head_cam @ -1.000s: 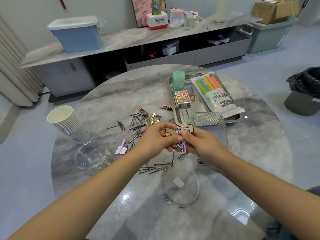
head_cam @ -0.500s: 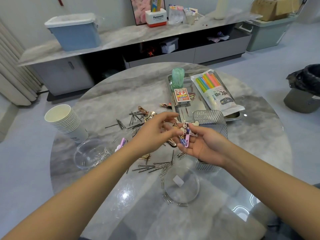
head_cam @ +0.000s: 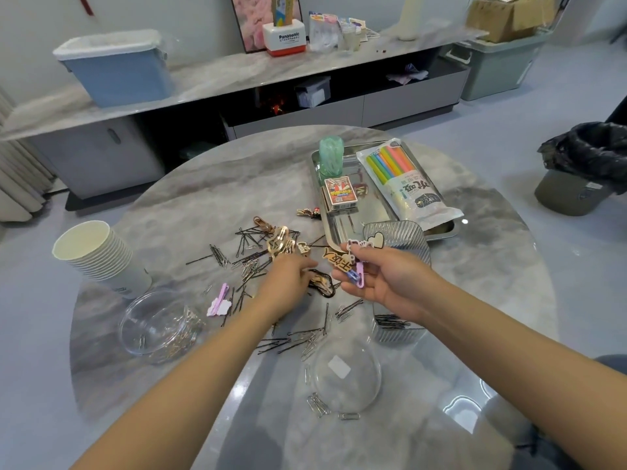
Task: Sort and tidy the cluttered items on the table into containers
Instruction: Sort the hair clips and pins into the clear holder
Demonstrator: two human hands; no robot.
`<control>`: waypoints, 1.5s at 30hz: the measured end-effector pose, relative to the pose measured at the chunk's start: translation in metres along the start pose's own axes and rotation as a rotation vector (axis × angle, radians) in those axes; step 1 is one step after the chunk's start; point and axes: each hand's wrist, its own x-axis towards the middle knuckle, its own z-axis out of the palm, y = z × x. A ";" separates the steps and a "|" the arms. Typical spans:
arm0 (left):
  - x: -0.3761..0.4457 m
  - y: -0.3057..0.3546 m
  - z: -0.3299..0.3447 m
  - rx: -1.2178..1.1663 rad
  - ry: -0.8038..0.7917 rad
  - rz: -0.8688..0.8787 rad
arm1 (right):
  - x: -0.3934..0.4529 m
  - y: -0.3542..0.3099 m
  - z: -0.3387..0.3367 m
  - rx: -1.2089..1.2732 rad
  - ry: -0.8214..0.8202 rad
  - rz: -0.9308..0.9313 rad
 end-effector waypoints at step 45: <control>-0.029 -0.008 -0.044 0.141 -0.216 0.019 | -0.007 -0.004 -0.002 -0.115 0.016 0.004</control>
